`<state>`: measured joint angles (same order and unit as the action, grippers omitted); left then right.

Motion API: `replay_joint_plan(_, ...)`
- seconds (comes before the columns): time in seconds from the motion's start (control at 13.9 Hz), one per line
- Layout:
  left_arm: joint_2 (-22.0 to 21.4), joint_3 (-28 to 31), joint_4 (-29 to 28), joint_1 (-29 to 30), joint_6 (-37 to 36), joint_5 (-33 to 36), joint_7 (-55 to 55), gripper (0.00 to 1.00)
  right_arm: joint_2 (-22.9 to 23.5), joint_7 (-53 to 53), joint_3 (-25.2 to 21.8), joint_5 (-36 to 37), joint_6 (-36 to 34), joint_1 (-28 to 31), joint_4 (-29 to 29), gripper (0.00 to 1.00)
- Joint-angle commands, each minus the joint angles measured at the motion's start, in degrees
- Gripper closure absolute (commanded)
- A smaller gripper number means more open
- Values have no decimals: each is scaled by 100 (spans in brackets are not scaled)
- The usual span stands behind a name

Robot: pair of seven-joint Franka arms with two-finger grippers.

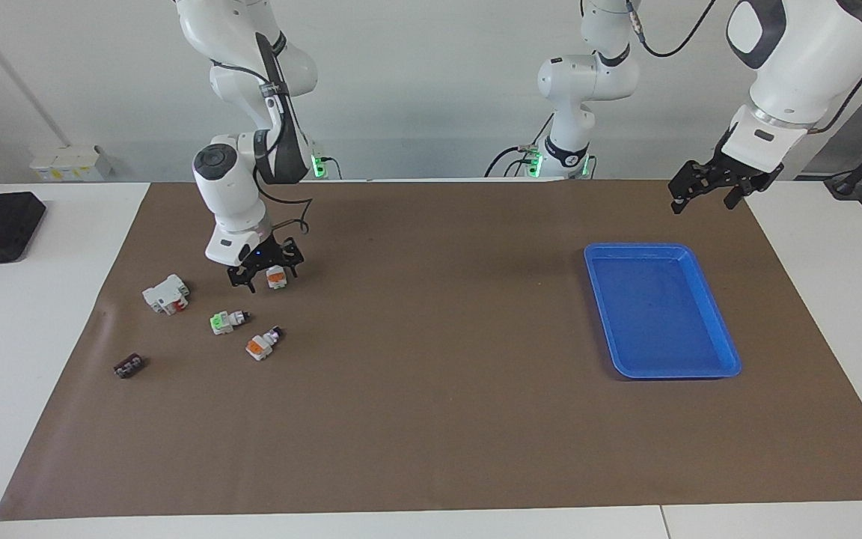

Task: Turn and place switch with both arms
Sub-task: 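Reach the right gripper down and grasp the orange-topped switch, then lift the orange switch with the right gripper and turn it sideways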

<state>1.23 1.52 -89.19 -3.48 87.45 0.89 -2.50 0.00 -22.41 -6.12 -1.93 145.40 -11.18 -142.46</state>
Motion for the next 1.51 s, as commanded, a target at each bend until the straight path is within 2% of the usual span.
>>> replay_joint_plan(0.0, -175, -11, -187, 14, 53, 87, 56, 0, 17, -229, -21, -141, 278, 10, -186, 4)
replay_joint_plan(0.07, -175, -11, -178, 14, 53, 87, 56, 0, 17, -229, -21, -141, 287, 36, -203, 12)
replay_joint_plan(0.14, -175, -11, -187, 14, 53, 87, 65, 0, 17, -247, -21, -141, 287, 63, -212, 31)
replay_joint_plan(0.22, -175, -11, -178, 5, 44, 87, 56, 0, 17, -255, -21, -141, 287, 98, -212, 63)
replay_joint_plan(0.29, -175, -11, -178, 14, 53, 87, 56, 0, 17, -256, -21, -141, 270, 116, -212, 100)
replay_joint_plan(0.57, -175, -11, -178, 14, 53, 87, 56, 0, 17, 244, -21, -281, -45, 107, -107, 100)
replay_joint_plan(0.65, -175, -11, -187, 5, 53, 87, 56, 0, 0, 620, -12, -464, -360, 55, 76, 100)
replay_joint_plan(0.79, -175, -11, -178, 14, 53, 87, 56, 0, -35, 1358, -12, -754, -1500, 37, 681, 100)
replay_joint_plan(0.93, -175, -11, -187, 14, 53, 87, 56, 0, -9, 2410, -12, -1289, -2564, 1, 1401, 100)
replay_joint_plan(1.15, -175, -11, -178, 14, 53, 87, 56, 0, -18, 4264, -3, -1888, -3445, -296, 2141, 100)
replay_joint_plan(1.43, -175, -11, -178, 14, 53, 87, 56, 0, -18, 6779, -3, -2880, -3615, -779, 2836, 100)
